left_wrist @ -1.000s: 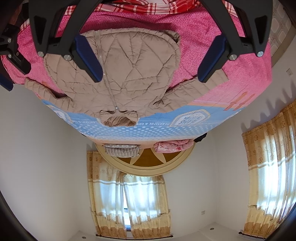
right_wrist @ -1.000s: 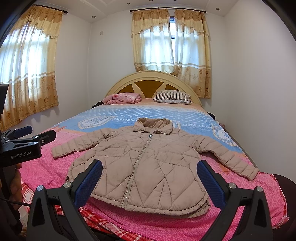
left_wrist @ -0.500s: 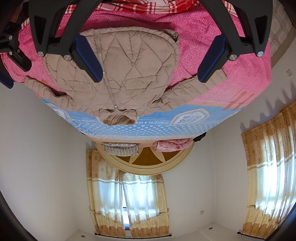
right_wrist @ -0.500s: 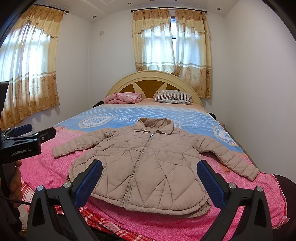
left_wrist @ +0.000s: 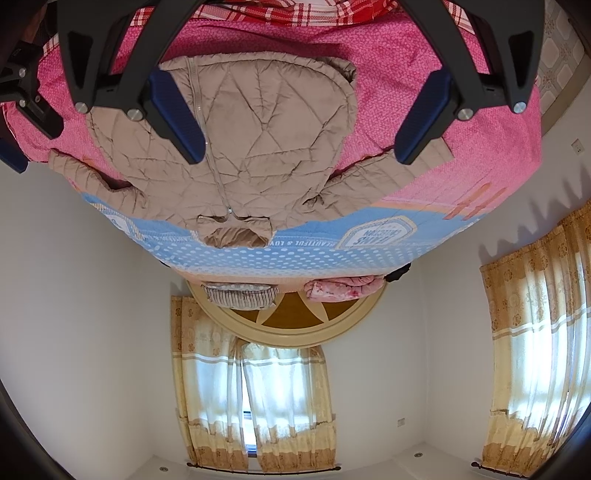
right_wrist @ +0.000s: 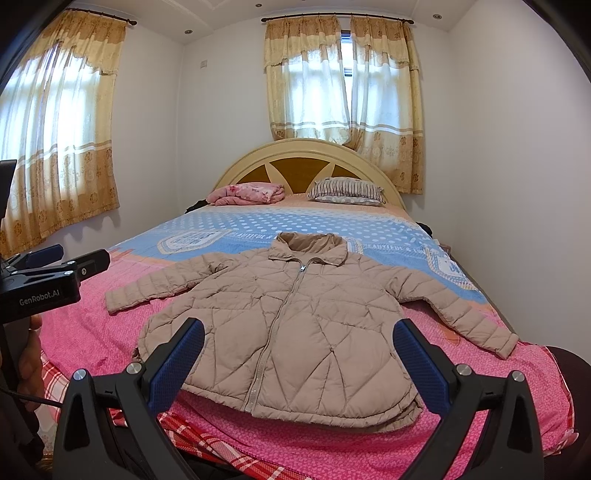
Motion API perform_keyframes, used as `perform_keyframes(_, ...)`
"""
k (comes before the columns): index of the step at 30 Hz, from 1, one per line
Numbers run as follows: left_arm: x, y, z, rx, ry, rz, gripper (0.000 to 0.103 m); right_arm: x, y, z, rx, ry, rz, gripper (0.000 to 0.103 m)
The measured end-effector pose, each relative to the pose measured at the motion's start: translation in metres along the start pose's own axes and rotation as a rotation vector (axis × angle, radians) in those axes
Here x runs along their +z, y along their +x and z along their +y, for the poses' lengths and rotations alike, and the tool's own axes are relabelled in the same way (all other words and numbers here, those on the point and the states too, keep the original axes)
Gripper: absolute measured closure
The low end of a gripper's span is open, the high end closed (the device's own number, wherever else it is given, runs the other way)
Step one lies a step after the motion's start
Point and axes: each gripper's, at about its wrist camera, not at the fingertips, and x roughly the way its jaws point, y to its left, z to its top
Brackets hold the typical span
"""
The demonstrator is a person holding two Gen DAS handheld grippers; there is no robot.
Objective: Fold large clothes
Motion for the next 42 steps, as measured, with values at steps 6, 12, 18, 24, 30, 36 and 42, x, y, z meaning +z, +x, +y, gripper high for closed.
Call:
perform_keyframes(6,0.000,-0.001,0.001,-0.002,0.000,0.001,0.000,0.000,0.000,-0.001,0.000,0.003,0.003,0.001)
perform_keyframes(12,0.000,0.000,0.001,-0.001,-0.001,0.001,0.000,0.001,0.000,-0.002,0.003,0.001,0.007,0.001)
perform_keyframes(18,-0.001,0.000,0.000,0.000,0.001,0.002,0.000,0.001,0.001,-0.003,0.003,0.005,0.015,0.001)
perform_keyframes(24,-0.001,0.000,0.000,0.000,0.003,0.004,0.000,0.001,0.003,-0.004,0.005,0.007,0.022,0.001)
perform_keyframes(30,-0.003,0.004,0.000,0.010,0.005,0.013,0.000,-0.001,0.007,-0.007,0.009,0.009,0.030,0.001)
perform_keyframes(36,-0.012,0.028,-0.005,0.022,0.026,0.027,0.000,-0.011,0.035,-0.028,0.026,0.055,0.088,0.001)
perform_keyframes(42,-0.020,0.072,-0.015,-0.006,0.041,0.083,0.000,-0.030,0.075,-0.064,-0.013,0.122,0.153,0.001)
